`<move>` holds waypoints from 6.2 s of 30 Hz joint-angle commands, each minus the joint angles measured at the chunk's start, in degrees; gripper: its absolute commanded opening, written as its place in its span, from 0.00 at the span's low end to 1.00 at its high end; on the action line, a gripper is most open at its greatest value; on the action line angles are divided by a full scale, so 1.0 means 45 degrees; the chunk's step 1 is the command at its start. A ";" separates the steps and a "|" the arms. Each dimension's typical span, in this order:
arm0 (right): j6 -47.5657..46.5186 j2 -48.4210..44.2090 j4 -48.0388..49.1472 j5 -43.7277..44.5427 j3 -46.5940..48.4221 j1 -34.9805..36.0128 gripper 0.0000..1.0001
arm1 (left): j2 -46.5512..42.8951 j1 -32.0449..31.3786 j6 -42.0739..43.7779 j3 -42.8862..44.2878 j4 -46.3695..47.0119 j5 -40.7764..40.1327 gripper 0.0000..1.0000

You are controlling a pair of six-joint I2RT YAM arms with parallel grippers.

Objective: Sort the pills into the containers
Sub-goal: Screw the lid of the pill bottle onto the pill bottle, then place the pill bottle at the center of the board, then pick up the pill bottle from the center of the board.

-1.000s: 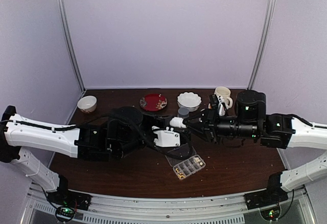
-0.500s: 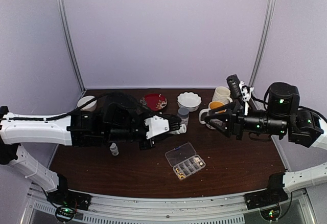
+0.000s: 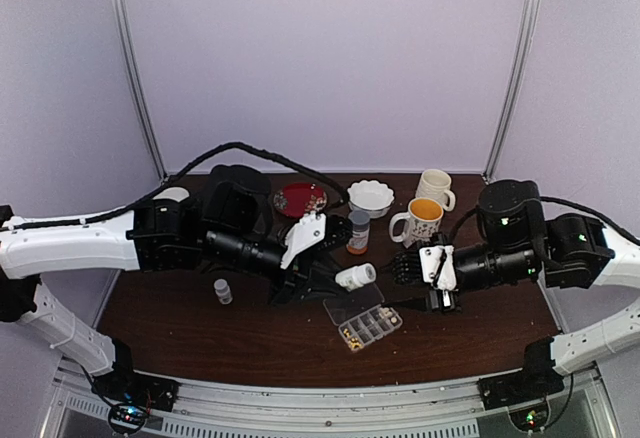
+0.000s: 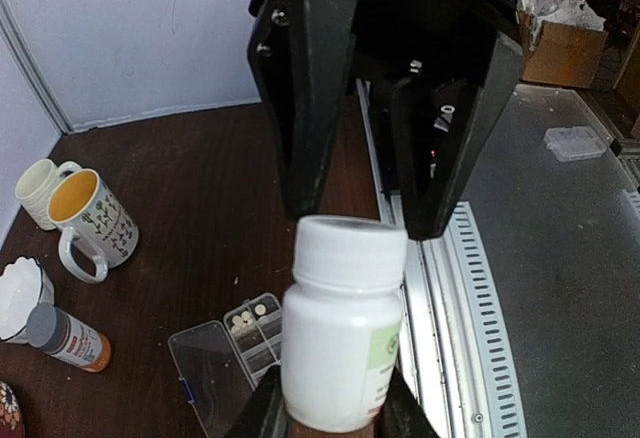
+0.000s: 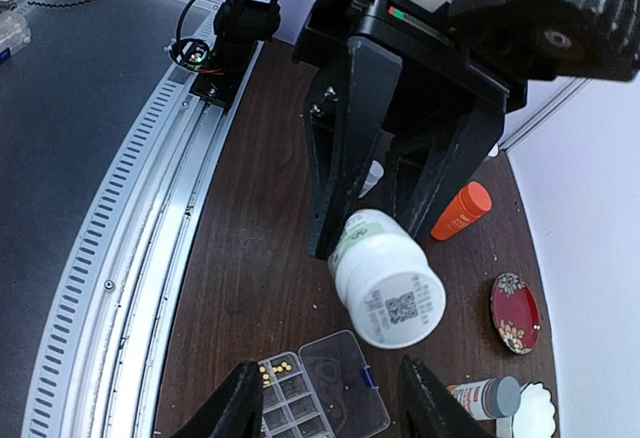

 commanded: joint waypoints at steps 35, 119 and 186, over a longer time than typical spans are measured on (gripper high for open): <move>0.2833 0.1138 0.1822 0.0985 0.1098 0.0681 0.04 | 0.0610 0.0069 -0.0198 0.0979 -0.0582 -0.0538 0.00; 0.8519 0.5831 -0.3962 0.5211 0.3343 -0.7398 0.74 | -0.4309 0.0966 -0.5196 -0.4119 0.0095 -1.0357 0.98; 1.1244 1.4985 -0.4201 0.5358 1.1821 -0.6030 0.74 | -0.2918 0.2675 -0.8431 -0.4174 -0.1837 -0.9908 0.93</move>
